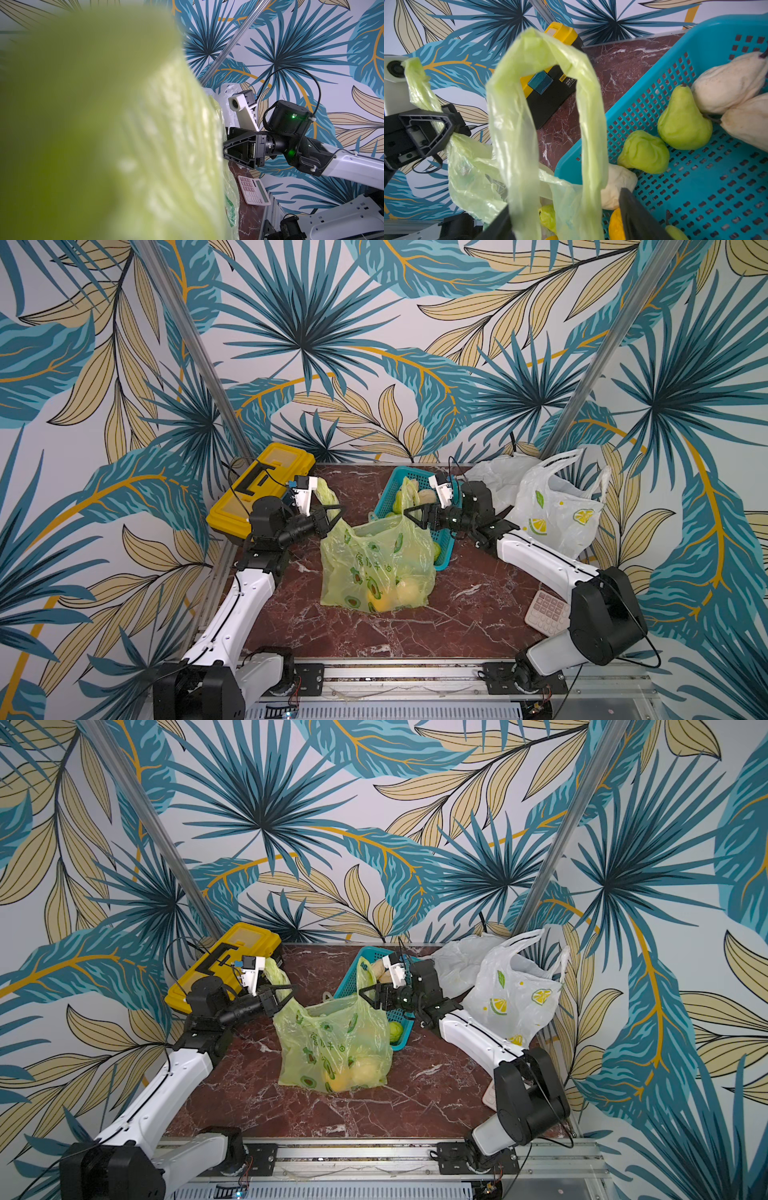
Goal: Place the pears into plastic bags & tie knots
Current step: Tie the plastic bag at the center of the board.
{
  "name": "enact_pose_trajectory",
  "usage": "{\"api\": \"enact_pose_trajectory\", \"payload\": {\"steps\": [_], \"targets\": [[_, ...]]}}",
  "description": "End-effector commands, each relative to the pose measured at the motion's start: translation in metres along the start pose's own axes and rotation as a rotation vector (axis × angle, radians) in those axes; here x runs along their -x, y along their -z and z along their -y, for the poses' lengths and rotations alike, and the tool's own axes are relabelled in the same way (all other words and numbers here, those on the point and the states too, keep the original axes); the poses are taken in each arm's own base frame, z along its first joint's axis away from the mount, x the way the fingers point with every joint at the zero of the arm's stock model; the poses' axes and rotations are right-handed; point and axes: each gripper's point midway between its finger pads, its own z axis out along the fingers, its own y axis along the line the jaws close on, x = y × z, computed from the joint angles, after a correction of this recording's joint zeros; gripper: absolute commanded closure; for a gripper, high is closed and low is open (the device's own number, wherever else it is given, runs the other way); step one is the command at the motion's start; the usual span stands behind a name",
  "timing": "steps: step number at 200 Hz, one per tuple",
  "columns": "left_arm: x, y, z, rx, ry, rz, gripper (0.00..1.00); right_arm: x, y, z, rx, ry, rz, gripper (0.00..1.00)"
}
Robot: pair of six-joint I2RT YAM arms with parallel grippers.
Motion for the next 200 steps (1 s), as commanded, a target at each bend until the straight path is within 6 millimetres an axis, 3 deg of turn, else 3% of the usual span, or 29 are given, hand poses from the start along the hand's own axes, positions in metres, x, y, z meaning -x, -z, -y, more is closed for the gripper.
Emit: {"api": "enact_pose_trajectory", "payload": {"steps": [1,28,50,72,87,98,140,177,200], "targets": [[0.012,0.005,0.009,-0.007,-0.032,0.024,0.96,0.005,0.007,-0.007,0.001,0.000,0.033,0.46],[0.017,0.008,0.006,0.039,-0.028,0.037,0.96,0.015,0.022,-0.016,-0.032,0.070,0.085,0.71],[0.020,0.005,0.008,0.039,-0.009,0.033,0.97,0.008,0.036,-0.011,-0.099,0.081,0.093,0.87],[0.016,-0.008,0.015,-0.004,0.022,-0.027,0.97,0.007,0.036,-0.030,0.049,0.059,0.277,0.99],[0.005,-0.017,0.025,-0.028,0.011,-0.102,0.96,-0.003,0.024,-0.024,-0.026,0.071,0.158,1.00],[-0.008,-0.021,0.029,-0.012,-0.005,-0.167,0.96,-0.005,0.020,-0.030,-0.017,0.089,0.118,1.00],[-0.066,-0.011,0.053,-0.089,0.023,-0.458,0.94,-0.001,0.040,-0.062,0.014,0.201,0.053,1.00],[-0.087,-0.023,0.077,-0.220,0.030,-0.593,0.90,-0.015,0.066,-0.078,-0.038,0.437,-0.137,1.00],[-0.089,-0.040,0.072,-0.233,0.017,-0.631,0.85,-0.021,0.067,-0.088,-0.024,0.538,-0.183,1.00]]}}
